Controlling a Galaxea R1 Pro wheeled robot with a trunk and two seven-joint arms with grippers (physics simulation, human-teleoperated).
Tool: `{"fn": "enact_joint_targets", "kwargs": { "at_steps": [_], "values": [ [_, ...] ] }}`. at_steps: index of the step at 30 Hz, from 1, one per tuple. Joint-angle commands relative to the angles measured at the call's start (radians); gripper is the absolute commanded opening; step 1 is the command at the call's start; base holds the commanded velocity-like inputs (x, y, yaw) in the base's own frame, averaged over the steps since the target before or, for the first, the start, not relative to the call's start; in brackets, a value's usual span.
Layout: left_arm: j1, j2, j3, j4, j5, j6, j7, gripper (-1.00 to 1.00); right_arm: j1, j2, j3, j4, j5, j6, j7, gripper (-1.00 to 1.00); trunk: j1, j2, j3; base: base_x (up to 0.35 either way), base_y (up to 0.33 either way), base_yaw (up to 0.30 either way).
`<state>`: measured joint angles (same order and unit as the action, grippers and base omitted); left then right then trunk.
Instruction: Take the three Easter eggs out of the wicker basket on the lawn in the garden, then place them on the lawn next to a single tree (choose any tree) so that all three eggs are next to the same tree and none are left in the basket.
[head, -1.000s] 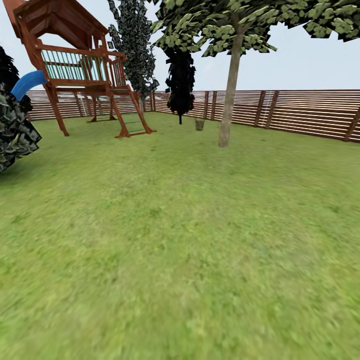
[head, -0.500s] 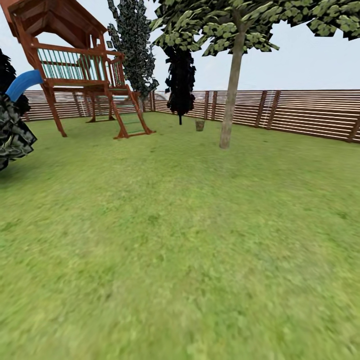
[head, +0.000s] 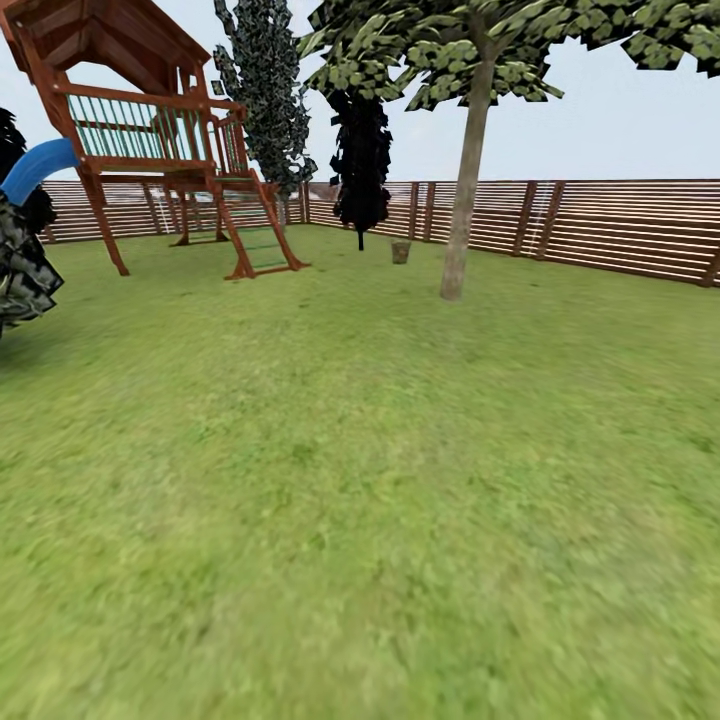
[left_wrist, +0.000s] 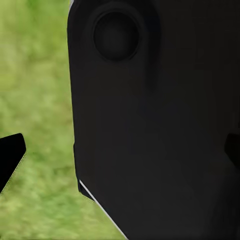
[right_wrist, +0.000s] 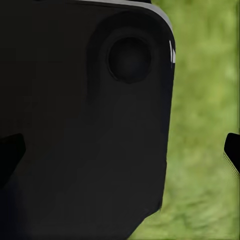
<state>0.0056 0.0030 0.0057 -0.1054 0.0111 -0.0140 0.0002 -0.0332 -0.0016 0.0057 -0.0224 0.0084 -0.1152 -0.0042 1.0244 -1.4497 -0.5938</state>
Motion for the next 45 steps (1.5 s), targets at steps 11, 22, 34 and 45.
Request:
{"fn": "enact_joint_targets", "kwargs": {
  "at_steps": [11, 22, 34, 45],
  "values": [
    [0.001, 0.0, 0.0, -0.001, 0.001, -0.001, 0.0, 1.0, -0.001, 0.0, 0.0, 0.001, 0.001, -0.004, 0.0, 1.0, 0.001, 0.0, -0.001, 0.329, 0.0, 0.0],
    [0.001, 0.0, 0.0, -0.001, 0.001, -0.001, 0.0, 1.0, -0.001, 0.0, 0.0, 0.001, 0.001, -0.004, 0.0, 1.0, 0.001, 0.0, -0.001, 0.329, 0.0, 0.0],
    [0.001, 0.0, 0.0, -0.001, 0.001, -0.001, 0.0, 1.0, -0.001, -0.001, 0.0, 0.001, 0.001, -0.004, 0.0, 1.0, 0.001, 0.0, -0.001, 0.329, 0.0, 0.0],
    [0.001, 0.0, 0.0, -0.002, 0.001, -0.001, 0.0, 1.0, -0.001, -0.005, -0.003, -0.004, -0.006, -0.003, 0.0, 1.0, 0.001, 0.0, -0.001, 0.329, 0.0, 0.0]
  ]
}}
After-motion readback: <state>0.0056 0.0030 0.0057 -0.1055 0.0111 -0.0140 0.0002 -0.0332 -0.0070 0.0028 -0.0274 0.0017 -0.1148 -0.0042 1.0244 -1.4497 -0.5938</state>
